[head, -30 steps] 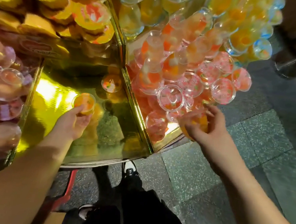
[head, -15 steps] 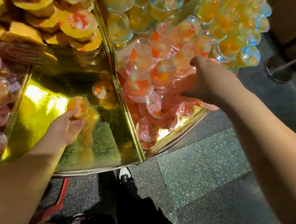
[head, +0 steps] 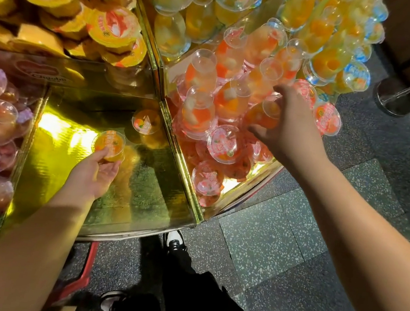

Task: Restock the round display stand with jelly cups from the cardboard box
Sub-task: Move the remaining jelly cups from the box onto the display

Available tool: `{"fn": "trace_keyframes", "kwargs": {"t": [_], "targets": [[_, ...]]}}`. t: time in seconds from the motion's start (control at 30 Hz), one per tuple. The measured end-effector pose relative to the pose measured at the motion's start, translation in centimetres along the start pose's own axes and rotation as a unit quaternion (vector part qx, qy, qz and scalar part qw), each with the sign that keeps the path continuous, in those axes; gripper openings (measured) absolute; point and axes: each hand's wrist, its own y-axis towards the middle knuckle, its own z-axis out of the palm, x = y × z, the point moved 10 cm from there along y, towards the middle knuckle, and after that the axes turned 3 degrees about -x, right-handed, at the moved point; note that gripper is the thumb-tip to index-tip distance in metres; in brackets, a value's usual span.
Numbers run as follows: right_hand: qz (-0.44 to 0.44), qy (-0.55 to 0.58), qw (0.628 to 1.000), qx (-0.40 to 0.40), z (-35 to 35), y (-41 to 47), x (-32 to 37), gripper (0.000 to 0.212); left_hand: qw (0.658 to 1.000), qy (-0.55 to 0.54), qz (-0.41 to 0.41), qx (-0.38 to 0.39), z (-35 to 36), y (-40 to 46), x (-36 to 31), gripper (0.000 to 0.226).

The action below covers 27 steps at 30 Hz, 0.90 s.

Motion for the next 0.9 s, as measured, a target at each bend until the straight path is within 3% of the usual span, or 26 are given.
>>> {"fn": "trace_keyframes", "kwargs": {"t": [0.2, 0.33, 0.4, 0.5, 0.57, 0.63, 0.7, 0.8, 0.9], "targets": [[0.029, 0.046, 0.998, -0.007, -0.5, -1.1, -1.3, 0.102, 1.0, 0.002, 0.006, 0.011, 0.3, -0.4, -0.2, 0.042], [0.062, 0.086, 0.994, -0.017, -1.9, -1.9, -1.7, 0.098, 1.0, -0.006, 0.007, 0.011, 0.2, -0.6, -0.7, 0.048], [0.061, 0.107, 0.99, -0.067, -3.3, -2.9, -0.3, 0.081, 1.0, -0.008, 0.006, 0.018, 0.3, -1.0, -1.0, 0.045], [-0.012, 0.201, 0.969, -0.143, -4.6, -5.3, 6.3, 0.027, 0.999, -0.016, 0.001, 0.028, 0.0, -1.3, -1.3, 0.034], [-0.024, 0.277, 0.96, -0.039, -0.7, -6.5, 11.4, 0.007, 0.999, -0.027, 0.002, 0.035, -0.1, -1.4, -1.8, 0.032], [0.009, 0.298, 0.946, 0.124, 6.5, -7.6, 15.4, 0.012, 0.999, -0.017, 0.008, 0.049, 0.1, -1.6, -2.2, 0.029], [0.096, 0.307, 0.917, 0.235, 14.8, -8.3, 16.2, 0.015, 0.998, 0.005, 0.01, 0.059, 0.3, -1.5, -2.4, 0.015], [0.247, 0.345, 0.865, 0.269, 24.5, -8.2, 14.3, 0.024, 0.998, 0.002, 0.013, 0.061, 0.4, -0.5, -2.7, 0.008], [0.321, 0.392, 0.824, 0.255, 29.2, -7.5, 12.9, 0.029, 0.998, 0.008, 0.012, 0.065, 1.0, 0.5, -2.9, 0.007]]}}
